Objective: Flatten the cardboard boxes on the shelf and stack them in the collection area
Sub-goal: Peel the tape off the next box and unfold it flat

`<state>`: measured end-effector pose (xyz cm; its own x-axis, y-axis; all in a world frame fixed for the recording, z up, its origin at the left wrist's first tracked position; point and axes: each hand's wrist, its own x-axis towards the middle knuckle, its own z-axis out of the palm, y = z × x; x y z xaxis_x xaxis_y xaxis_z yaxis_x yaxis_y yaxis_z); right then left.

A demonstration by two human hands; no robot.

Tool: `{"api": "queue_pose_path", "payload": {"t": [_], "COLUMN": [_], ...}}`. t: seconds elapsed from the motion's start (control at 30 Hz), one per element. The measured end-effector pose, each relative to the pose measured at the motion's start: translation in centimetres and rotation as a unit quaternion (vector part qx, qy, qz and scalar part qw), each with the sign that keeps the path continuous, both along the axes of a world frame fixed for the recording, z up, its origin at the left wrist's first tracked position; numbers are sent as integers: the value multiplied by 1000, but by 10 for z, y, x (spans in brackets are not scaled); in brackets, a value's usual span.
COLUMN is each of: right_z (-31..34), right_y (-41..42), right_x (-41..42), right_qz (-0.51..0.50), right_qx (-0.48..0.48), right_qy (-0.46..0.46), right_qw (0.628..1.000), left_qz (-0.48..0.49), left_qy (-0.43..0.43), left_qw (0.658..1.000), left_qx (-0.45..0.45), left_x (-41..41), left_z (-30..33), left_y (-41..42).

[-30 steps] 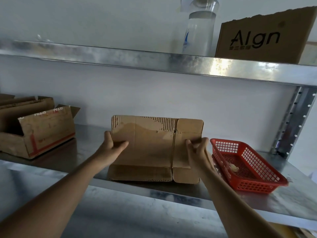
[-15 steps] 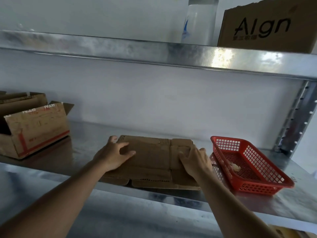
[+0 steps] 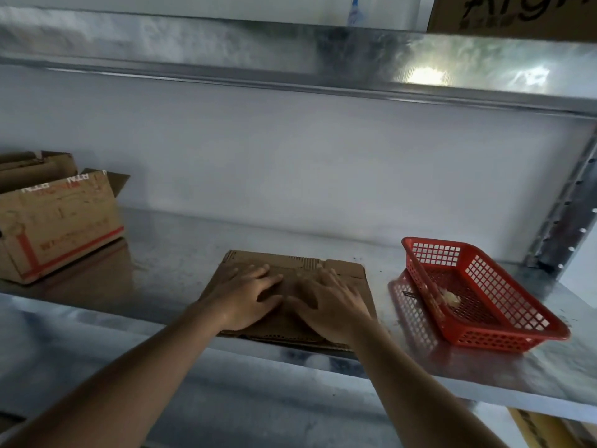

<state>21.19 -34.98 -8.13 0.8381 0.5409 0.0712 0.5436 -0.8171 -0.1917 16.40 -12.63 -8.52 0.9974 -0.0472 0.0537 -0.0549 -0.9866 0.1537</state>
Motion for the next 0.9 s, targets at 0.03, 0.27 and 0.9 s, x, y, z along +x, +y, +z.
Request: {"api": "queue_pose_path", "payload": {"t": [0.03,0.27,0.9], "right_z": [-5,-10,-7], "right_y": [2,-10,-39], "right_x": [0,7,-19], "right_qz": [7,16,-194], "right_qx": [-24,-57,115], "right_qy": [4,20,-4], "right_qw": [1000,998,974], "left_qz": [-2,-7,65], "left_qy": [8,40,70], "left_qw": [1000,998,995], "left_qx": [6,39,-33], "left_x": [-1,-9,-48], "left_z": [-2,-5,-9], "left_y": [1,29,78]}}
